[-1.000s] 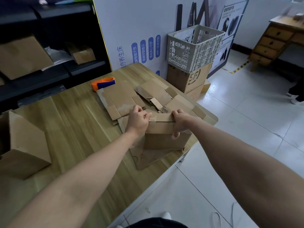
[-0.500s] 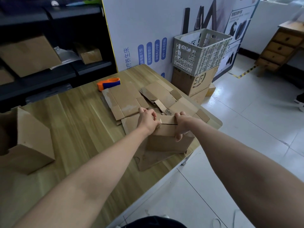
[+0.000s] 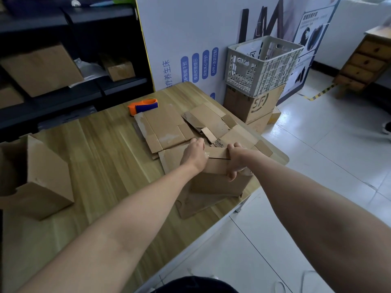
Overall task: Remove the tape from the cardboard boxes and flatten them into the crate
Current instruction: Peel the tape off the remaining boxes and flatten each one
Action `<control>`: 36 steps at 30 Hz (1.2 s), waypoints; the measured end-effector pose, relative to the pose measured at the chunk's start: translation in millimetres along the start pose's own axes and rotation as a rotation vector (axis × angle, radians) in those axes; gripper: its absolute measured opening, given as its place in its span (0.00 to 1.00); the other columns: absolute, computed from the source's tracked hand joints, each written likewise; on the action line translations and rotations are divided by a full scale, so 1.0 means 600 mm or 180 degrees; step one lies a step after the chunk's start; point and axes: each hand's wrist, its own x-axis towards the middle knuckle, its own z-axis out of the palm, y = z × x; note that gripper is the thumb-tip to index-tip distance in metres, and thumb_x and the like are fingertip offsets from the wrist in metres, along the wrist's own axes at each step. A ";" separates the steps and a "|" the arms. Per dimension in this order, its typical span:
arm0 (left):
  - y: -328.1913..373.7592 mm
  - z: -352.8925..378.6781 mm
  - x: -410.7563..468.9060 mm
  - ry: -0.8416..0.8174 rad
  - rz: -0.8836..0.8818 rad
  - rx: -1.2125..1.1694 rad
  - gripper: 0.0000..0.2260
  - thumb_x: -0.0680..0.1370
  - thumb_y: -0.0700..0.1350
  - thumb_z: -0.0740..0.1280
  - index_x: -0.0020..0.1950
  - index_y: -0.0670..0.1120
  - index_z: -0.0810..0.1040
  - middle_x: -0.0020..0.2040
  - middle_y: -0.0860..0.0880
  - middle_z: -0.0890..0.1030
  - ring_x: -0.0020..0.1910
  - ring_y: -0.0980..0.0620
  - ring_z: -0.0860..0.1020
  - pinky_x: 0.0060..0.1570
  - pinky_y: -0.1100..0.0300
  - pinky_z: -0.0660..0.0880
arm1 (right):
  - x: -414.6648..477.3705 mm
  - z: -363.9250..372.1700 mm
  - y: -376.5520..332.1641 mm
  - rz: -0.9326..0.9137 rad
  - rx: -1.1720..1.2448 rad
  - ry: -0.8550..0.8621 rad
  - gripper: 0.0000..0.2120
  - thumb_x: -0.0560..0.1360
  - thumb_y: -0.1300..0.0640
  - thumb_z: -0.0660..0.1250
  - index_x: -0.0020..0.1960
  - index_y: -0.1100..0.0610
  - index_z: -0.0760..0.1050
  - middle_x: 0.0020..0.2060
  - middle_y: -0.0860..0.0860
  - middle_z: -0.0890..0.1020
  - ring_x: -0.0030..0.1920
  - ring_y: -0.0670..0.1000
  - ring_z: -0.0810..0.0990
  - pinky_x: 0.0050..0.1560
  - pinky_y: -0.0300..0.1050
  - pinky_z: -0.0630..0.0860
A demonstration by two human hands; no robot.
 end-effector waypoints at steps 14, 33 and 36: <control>-0.225 -0.103 -0.010 0.1470 -0.1855 -0.1982 0.14 0.70 0.29 0.67 0.30 0.46 0.75 0.32 0.48 0.78 0.34 0.52 0.78 0.34 0.65 0.75 | -0.004 -0.004 -0.019 0.0156 -0.0219 -0.0089 0.58 0.57 0.48 0.81 0.76 0.54 0.49 0.66 0.54 0.64 0.64 0.59 0.68 0.63 0.55 0.71; -0.344 -0.032 -0.156 -0.1307 -0.0722 0.0504 0.13 0.80 0.41 0.61 0.62 0.43 0.78 0.66 0.44 0.73 0.63 0.44 0.73 0.60 0.60 0.67 | 0.005 -0.010 -0.050 0.0485 -0.0803 -0.0305 0.59 0.57 0.47 0.81 0.75 0.58 0.47 0.66 0.57 0.63 0.62 0.58 0.70 0.62 0.53 0.72; -0.343 -0.040 -0.162 -0.1620 -0.0653 0.0709 0.16 0.82 0.46 0.56 0.69 0.46 0.73 0.70 0.46 0.69 0.68 0.45 0.68 0.65 0.59 0.63 | 0.003 -0.009 -0.051 0.0505 -0.0830 -0.0291 0.59 0.58 0.47 0.81 0.75 0.58 0.47 0.66 0.57 0.63 0.62 0.58 0.70 0.63 0.52 0.71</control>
